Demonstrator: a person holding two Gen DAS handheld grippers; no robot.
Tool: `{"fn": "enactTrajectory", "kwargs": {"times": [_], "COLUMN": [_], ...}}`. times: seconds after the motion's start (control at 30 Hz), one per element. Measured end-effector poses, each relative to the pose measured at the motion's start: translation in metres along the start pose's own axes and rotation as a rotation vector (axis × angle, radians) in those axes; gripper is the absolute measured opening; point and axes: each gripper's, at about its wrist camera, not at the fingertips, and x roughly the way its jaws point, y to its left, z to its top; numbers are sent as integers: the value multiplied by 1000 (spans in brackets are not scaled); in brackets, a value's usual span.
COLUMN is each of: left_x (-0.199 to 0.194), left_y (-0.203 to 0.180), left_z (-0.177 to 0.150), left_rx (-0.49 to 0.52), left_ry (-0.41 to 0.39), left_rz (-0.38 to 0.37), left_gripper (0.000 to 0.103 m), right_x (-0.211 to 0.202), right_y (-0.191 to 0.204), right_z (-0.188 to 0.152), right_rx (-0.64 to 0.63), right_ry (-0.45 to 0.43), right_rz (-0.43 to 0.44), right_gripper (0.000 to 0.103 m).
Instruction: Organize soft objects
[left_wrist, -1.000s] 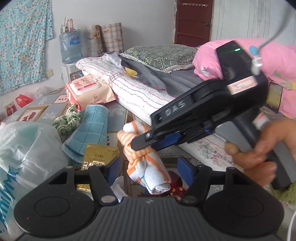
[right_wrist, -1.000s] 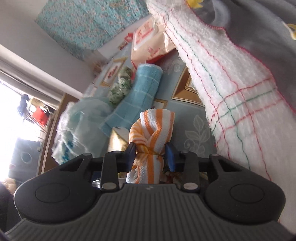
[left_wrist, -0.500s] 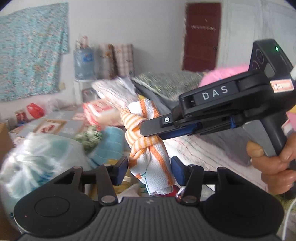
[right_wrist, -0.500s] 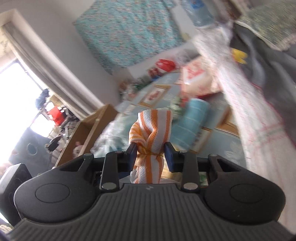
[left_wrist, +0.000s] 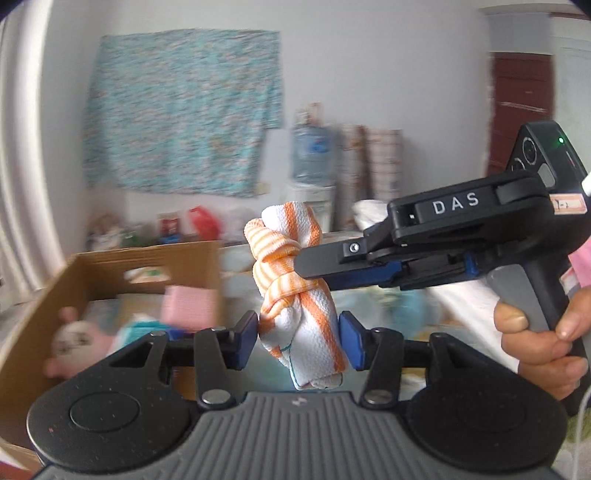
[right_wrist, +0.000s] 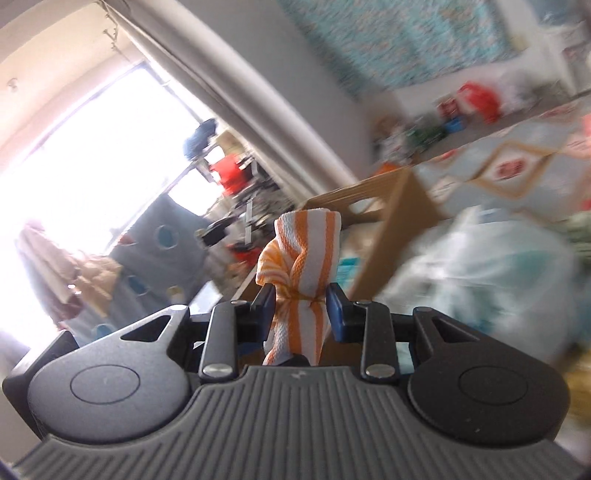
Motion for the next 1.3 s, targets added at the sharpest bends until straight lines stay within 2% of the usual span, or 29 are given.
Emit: {"fn": "enactTrajectory", "kwargs": {"times": [0.13, 0.2, 0.33, 0.4, 0.63, 0.73, 0.9, 1.13, 1.2, 1.3], "left_x": [19, 35, 73, 90, 110, 112, 108, 125, 129, 130], "left_y": [47, 66, 103, 115, 131, 128, 127, 116, 115, 111], "left_z": [12, 16, 12, 7, -9, -14, -23, -44, -45, -46], "left_rx": [-21, -37, -83, -107, -161, -108, 38, 258, 268, 302], "left_ry": [80, 135, 251, 302, 403, 453, 556, 666, 701, 716], "left_rz": [63, 81, 78, 88, 53, 44, 17, 46, 35, 56], "left_gripper": [49, 50, 49, 49, 49, 49, 54, 54, 49, 44], "right_x": [59, 86, 128, 132, 105, 83, 51, 32, 33, 32], "right_y": [11, 11, 5, 0, -6, -8, -21, -38, -39, -40], "right_z": [8, 11, 13, 11, 13, 14, 10, -2, -4, -6], "right_rx": [39, 53, 54, 39, 17, 21, 36, 81, 93, 102], "right_ry": [52, 66, 65, 52, 23, 1, -27, -39, -37, -40], "right_rz": [43, 38, -53, -108, -112, -105, -121, -123, -120, -115], "right_gripper": [29, 29, 30, 31, 31, 31, 34, 41, 41, 41]}}
